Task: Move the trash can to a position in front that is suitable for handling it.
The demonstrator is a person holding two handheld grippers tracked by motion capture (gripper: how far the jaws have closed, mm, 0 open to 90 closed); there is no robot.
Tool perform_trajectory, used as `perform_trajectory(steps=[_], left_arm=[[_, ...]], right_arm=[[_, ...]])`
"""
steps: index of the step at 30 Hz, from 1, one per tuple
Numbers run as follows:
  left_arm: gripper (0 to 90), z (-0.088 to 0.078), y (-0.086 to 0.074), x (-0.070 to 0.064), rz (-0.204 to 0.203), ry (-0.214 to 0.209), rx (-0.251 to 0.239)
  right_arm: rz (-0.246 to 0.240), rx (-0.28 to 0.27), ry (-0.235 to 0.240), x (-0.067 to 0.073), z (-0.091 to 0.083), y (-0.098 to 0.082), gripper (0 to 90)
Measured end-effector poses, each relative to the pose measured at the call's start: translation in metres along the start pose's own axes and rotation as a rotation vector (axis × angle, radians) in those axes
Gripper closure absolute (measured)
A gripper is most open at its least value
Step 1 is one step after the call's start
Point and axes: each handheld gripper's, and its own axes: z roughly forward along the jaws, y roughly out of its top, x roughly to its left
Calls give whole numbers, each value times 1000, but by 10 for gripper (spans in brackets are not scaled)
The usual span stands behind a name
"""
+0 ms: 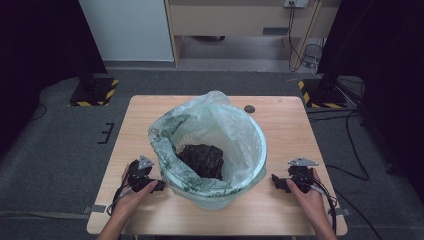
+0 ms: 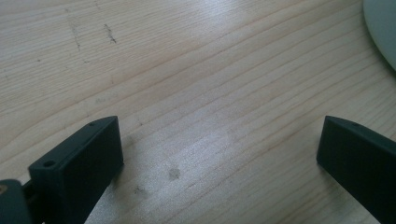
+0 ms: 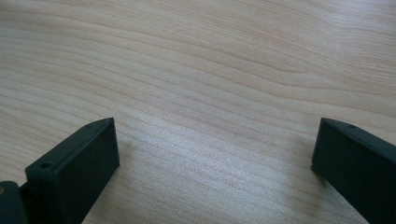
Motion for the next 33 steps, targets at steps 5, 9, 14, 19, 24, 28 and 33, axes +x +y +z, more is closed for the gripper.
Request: perform_trajectory(steps=[5,9,14,19,24,28,33], left_arm=[[33,-6,-2,3,4,-14,-8],[30,-14,-1,-2,3,-30,-26],[32,-24,2,-16,10,-42,-35],[33,-40,-4,-31,59,-42,-25],[36,-47,0,-38,59,-59,-58],[31,-55,3,-52,80,-114,-99],[30,-59,10,-62,81,-150,-163]], right_arm=[[5,-2,0,0,-1,-1,7],[0,0,1,-1,-3,-3,7],[4,3,7,-1,-4,-4,8],[-18,-3,24,0,-6,-6,23],[-83,-53,38,8,-19,-6,54],[-96,-139,140,20,-36,0,55],[-149,-206,290,49,-47,10,44]])
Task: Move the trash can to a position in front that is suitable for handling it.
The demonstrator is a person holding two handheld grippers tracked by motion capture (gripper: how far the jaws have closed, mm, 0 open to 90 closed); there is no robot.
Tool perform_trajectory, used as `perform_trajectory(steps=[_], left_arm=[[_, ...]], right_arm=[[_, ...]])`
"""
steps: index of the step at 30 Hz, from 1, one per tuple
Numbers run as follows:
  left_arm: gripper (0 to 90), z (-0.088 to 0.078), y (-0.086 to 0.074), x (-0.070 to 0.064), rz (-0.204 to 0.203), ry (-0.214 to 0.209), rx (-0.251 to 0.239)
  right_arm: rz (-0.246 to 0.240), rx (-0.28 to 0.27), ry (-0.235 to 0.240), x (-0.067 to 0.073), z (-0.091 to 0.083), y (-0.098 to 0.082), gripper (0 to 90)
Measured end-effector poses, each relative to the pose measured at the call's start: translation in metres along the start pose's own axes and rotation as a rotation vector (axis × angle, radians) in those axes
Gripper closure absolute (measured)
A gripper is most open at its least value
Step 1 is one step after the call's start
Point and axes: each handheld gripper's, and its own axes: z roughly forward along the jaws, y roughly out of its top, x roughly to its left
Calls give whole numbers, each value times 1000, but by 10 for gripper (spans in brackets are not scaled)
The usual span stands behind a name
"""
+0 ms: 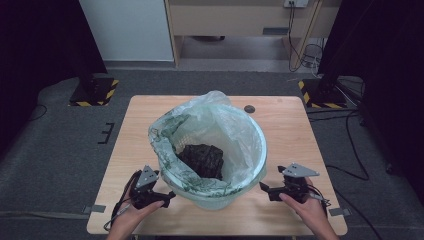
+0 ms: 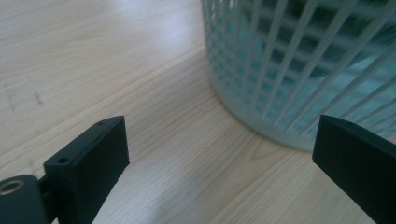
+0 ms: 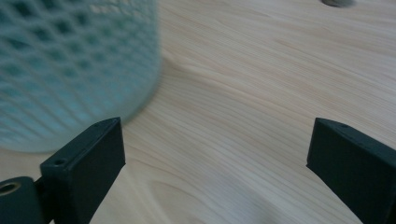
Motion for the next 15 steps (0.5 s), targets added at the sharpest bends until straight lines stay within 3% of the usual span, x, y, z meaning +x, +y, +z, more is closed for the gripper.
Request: perform_trajectory(steps=[1,2,3,4,8,12,15], left_arm=[[30,0,0,0,0,0,0],[30,0,2,-2,2,-1,-15],[30,0,2,-2,2,-1,-15],[30,0,4,-2,-5,-4,-30],[29,1,7,-4,-4,-1,-43],[26,5,8,-4,-11,8,-45],[27,8,10,-2,-25,20,-49]], right_arm=[[0,0,0,0,0,0,44],[-15,-4,26,12,4,5,42],[-15,-4,26,12,4,5,42],[-29,-15,53,21,7,9,45],[-29,-28,93,33,11,14,51],[-26,-45,106,36,13,16,53],[-20,-53,89,36,15,17,55]])
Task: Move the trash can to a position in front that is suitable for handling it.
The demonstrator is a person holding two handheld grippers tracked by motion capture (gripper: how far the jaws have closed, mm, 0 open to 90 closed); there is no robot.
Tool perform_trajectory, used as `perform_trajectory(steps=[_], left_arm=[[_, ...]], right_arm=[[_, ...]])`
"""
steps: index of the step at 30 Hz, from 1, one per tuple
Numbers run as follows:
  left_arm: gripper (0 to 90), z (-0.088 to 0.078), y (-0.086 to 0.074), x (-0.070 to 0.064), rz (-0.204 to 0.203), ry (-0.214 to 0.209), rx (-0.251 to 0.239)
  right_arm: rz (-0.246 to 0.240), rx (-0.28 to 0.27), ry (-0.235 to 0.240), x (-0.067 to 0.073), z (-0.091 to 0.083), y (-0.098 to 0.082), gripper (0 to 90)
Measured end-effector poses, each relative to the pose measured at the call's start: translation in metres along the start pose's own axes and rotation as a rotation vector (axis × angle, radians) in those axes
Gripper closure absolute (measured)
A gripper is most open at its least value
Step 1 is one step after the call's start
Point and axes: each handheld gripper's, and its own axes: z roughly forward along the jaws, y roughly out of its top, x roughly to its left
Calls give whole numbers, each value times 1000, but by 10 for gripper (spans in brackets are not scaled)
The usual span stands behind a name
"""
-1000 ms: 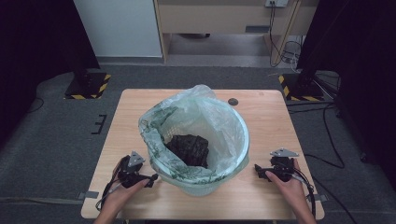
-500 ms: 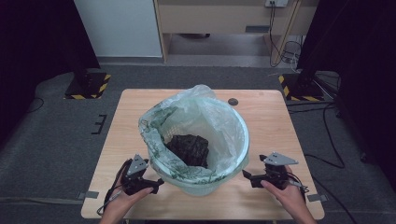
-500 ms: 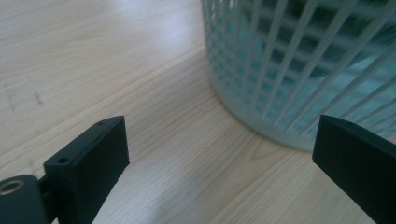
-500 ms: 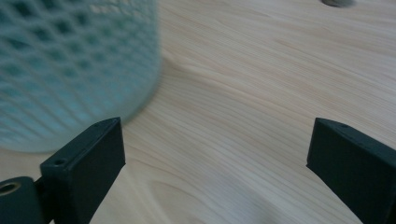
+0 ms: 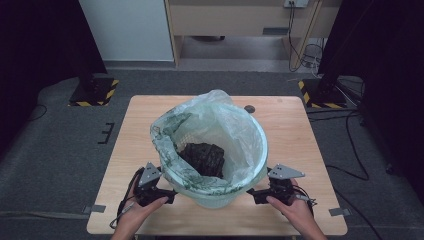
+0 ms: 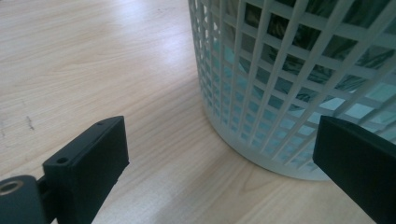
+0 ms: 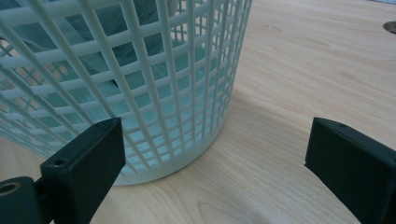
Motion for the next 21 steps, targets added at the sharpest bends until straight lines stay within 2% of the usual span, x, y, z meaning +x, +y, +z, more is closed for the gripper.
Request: perform_trajectory(steps=[4,6,9,15,21], left_arm=[[27,8,3,2,-8,11,1],[26,12,3,4,-34,-8,7],[26,21,9,10,-41,3,5],[45,32,17,15,-62,12,7],[65,49,30,13,-52,23,11]], right_arm=[[29,-18,-23,-4,1,1,57],[37,-21,-39,-6,2,1,58],[62,-24,-58,-10,4,2,51],[57,-14,-94,-19,9,9,53],[54,-8,-148,-31,7,13,66]])
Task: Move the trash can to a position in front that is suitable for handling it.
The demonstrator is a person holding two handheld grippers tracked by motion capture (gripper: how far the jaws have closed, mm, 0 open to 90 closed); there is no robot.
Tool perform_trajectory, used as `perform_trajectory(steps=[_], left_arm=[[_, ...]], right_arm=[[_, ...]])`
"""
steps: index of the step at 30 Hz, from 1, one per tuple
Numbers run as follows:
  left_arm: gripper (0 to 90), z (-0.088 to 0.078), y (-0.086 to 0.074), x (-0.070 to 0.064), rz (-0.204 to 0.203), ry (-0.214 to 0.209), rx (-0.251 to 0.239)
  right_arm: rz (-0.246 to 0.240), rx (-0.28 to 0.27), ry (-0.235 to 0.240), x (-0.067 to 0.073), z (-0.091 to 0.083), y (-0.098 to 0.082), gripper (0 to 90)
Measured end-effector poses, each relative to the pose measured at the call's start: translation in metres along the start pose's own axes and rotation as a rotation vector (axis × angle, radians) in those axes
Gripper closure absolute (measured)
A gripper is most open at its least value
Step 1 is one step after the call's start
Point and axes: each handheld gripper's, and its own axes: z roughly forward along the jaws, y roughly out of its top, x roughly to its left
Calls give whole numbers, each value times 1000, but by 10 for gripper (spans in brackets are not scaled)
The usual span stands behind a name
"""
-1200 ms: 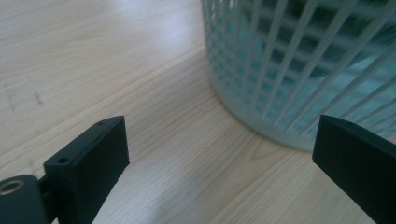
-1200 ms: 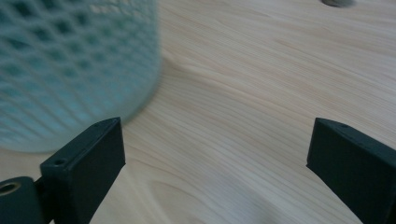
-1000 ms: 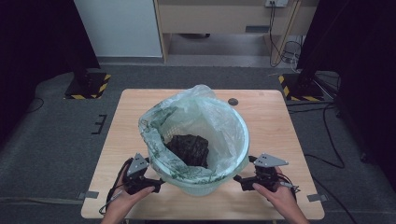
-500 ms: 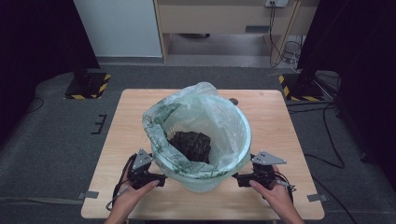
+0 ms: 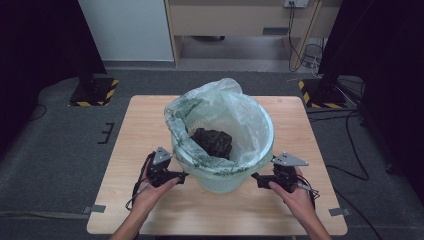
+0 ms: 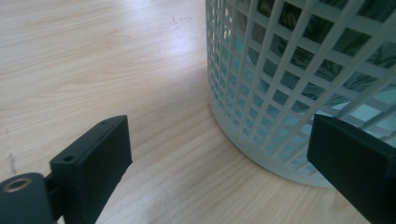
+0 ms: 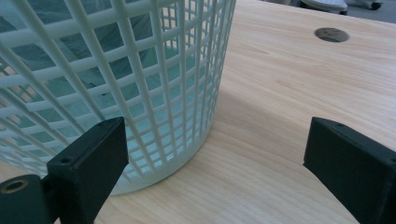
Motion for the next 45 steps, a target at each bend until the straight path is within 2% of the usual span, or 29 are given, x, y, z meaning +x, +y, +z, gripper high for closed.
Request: perform_trajectory(steps=[6,15,19,29,37,41,45], left_arm=[[68,4,1,-5,12,-17,-1],[48,3,1,-12,26,-51,-1],[47,1,0,-11,36,-38,-3],[44,-13,-7,7,-1,-20,-7],[44,-23,-3,13,-18,-14,-31],[44,-27,2,14,-31,-15,-46],[48,-38,15,18,-59,-6,-80]], right_arm=[[27,-6,-17,-11,-2,0,72],[33,0,-12,-15,-2,0,57],[45,-5,-14,-16,-2,-1,51],[37,10,-35,-24,-12,-10,45],[67,22,-62,-34,-16,-18,43],[71,61,-92,-40,-14,-22,41],[75,118,-141,-48,-11,-28,41]])
